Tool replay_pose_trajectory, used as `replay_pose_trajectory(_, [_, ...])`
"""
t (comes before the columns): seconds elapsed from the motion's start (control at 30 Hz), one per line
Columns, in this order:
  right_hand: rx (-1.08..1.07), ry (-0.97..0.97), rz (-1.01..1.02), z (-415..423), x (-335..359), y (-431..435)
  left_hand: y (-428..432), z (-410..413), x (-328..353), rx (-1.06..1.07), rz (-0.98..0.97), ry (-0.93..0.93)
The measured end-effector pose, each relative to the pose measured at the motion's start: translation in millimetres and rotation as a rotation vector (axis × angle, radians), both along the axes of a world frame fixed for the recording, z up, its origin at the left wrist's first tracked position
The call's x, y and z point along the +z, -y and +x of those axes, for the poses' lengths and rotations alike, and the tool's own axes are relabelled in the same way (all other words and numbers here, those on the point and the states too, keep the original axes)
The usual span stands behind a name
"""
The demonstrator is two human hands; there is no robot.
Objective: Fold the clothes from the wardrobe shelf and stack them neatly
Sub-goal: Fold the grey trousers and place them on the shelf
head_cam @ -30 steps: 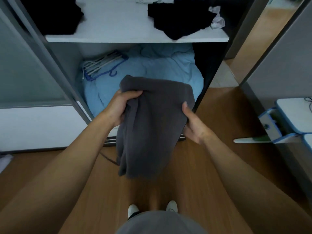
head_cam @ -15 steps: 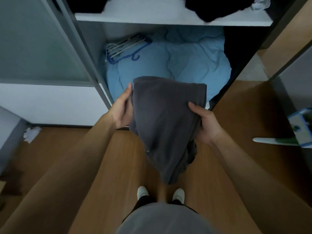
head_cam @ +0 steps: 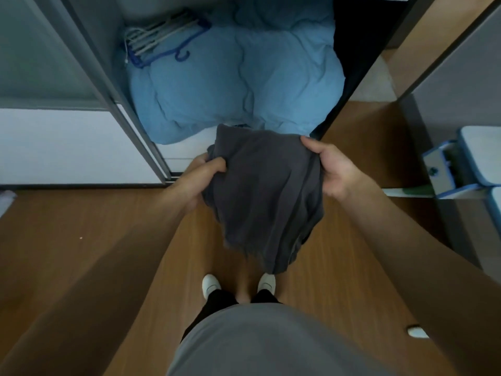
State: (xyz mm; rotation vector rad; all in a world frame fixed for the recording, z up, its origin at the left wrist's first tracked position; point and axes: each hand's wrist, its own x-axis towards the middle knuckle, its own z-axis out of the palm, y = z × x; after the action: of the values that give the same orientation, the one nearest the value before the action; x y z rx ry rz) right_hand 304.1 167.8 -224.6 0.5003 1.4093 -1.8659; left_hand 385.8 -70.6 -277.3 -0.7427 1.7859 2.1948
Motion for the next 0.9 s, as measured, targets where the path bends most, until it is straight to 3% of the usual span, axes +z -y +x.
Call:
replay_pose_trajectory(0.23, [0.304,-0.162,0.225,18,-26,-31,-28,-17,24,0.136,0.1,-0.048])
replay_pose_trajectory(0.3, [0.211,-0.202,0.164,23,-40,-26,-28,-18,26,0.155,0.129,-0.019])
replay_pose_trajectory(0.43, [-0.092,-0.175,-0.164,15,-42,-21,-27,-24,27,0.165,0.084,0.068])
replay_pose_trajectory(0.6, [-0.038,-0.217,-0.138,-8,-36,-31,-28,-36,14,0.112,-0.279,0.179])
replay_pose_trajectory(0.77, [-0.085,-0.122,-0.156,-21,-40,-47,-47,-26,-2,-0.08,-0.148,0.139])
replay_pose_trajectory(0.9, [-0.103,-0.083,-0.184,-25,-48,-58,-73,-17,-20,-0.027,-0.121,0.097])
